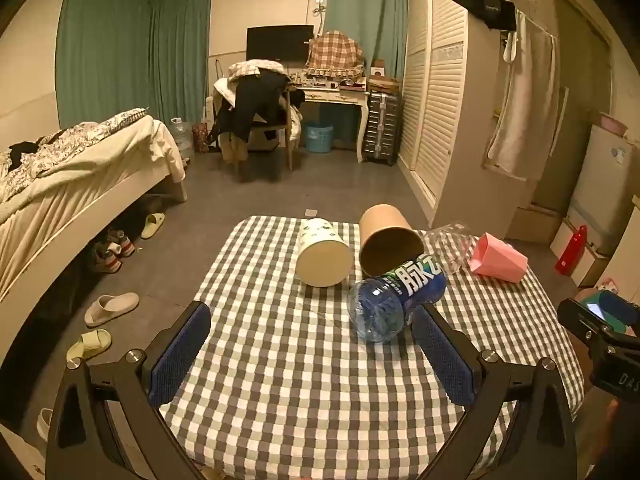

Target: Flip cup upside down

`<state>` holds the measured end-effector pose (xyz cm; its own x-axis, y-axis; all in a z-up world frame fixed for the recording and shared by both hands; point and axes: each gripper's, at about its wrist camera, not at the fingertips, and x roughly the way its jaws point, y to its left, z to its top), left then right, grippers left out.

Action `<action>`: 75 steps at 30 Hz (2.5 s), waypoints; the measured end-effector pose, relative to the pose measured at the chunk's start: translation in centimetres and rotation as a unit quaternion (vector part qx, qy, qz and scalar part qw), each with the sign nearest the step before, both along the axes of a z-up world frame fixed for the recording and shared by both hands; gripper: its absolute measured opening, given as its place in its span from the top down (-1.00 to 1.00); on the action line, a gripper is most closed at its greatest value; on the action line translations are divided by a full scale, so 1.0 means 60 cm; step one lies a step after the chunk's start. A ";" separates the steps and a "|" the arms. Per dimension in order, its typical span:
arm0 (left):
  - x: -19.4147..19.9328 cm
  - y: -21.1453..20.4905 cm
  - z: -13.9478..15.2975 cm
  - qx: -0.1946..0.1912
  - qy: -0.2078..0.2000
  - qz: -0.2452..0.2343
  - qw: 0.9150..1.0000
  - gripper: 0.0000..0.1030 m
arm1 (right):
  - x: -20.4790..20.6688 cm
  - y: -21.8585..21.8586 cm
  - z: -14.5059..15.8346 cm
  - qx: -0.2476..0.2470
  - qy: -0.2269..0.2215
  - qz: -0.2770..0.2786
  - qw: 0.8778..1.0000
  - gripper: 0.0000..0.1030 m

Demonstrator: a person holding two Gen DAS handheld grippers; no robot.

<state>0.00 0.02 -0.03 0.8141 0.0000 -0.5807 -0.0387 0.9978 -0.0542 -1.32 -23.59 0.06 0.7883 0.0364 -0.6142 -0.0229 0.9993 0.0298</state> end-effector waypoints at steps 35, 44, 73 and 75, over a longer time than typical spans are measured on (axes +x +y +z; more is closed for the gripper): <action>-0.005 0.000 0.002 0.016 -0.004 0.002 1.000 -1.00 | 0.015 0.010 -0.001 -0.007 0.005 -0.011 1.000 -0.99; -0.003 0.002 -0.007 0.016 -0.002 0.000 1.000 -1.00 | 0.016 0.016 -0.005 -0.006 0.006 -0.005 1.000 -0.99; -0.006 0.001 -0.014 0.018 0.001 0.000 1.000 -1.00 | 0.013 0.020 -0.006 -0.002 0.008 -0.002 1.000 -0.99; -0.005 0.001 -0.013 0.018 0.001 0.000 1.000 -1.00 | 0.013 0.020 -0.006 -0.002 0.007 -0.002 1.000 -0.99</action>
